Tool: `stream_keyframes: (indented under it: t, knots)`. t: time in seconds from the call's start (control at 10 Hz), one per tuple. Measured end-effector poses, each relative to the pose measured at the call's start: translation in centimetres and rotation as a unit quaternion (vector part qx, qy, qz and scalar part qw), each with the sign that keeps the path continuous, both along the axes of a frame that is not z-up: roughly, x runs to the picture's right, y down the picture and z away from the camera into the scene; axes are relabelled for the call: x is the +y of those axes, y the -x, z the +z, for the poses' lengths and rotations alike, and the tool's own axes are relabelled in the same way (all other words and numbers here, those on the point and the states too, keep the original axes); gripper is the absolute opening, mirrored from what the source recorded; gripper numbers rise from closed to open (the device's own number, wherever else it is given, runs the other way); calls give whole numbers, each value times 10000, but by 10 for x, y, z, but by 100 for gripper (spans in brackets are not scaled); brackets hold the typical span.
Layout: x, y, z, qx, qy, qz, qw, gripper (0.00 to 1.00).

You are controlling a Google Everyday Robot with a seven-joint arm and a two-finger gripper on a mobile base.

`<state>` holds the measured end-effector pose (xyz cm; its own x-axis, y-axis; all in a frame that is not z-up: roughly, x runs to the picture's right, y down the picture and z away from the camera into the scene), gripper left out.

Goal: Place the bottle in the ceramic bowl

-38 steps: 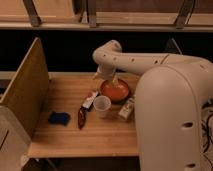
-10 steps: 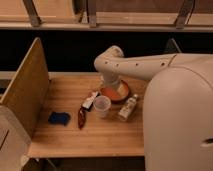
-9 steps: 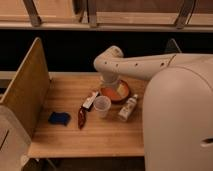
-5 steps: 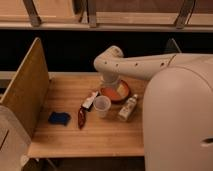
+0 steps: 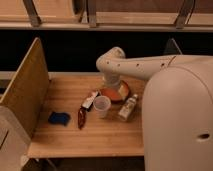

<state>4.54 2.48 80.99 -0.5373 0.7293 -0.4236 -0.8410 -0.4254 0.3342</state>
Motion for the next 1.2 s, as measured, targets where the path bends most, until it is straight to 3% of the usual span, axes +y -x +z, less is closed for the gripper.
stream_keyframes:
  t: [0.9, 1.2]
  knots:
    - [0, 3, 1, -17, -10, -10, 10000, 80]
    - [-1, -12, 17, 152, 85, 55, 9998, 80]
